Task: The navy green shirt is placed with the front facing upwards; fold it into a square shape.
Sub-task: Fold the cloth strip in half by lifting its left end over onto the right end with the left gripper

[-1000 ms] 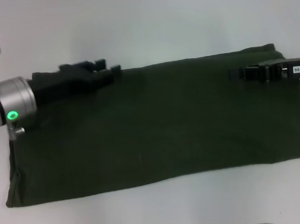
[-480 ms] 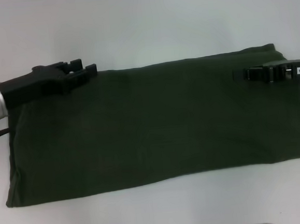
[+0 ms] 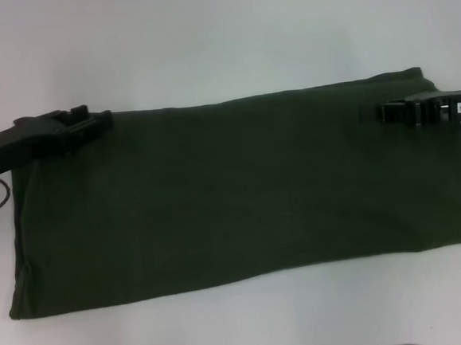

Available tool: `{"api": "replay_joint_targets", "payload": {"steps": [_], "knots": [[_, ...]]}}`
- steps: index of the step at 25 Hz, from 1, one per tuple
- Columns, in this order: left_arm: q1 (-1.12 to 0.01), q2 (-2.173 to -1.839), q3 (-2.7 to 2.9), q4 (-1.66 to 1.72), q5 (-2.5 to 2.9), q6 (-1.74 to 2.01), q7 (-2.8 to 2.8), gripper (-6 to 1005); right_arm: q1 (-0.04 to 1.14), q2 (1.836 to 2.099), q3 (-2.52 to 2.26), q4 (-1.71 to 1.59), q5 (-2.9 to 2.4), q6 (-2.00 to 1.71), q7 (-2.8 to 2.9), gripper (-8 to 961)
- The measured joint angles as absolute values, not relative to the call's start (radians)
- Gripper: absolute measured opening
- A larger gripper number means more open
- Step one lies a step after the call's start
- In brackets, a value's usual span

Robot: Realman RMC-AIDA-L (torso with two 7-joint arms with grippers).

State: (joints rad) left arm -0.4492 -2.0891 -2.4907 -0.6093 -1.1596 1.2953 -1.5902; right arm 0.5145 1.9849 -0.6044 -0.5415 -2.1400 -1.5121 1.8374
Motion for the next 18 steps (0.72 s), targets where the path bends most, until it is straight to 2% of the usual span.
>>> {"api": "replay_joint_targets", "payload": {"steps": [18], "knots": [[-0.464,-2.114,-2.481,-0.57,-1.113,1.16,-1.584,532,0.514,1.989,-0.604,-0.541,-2.14,-1.511,1.839,20]]}}
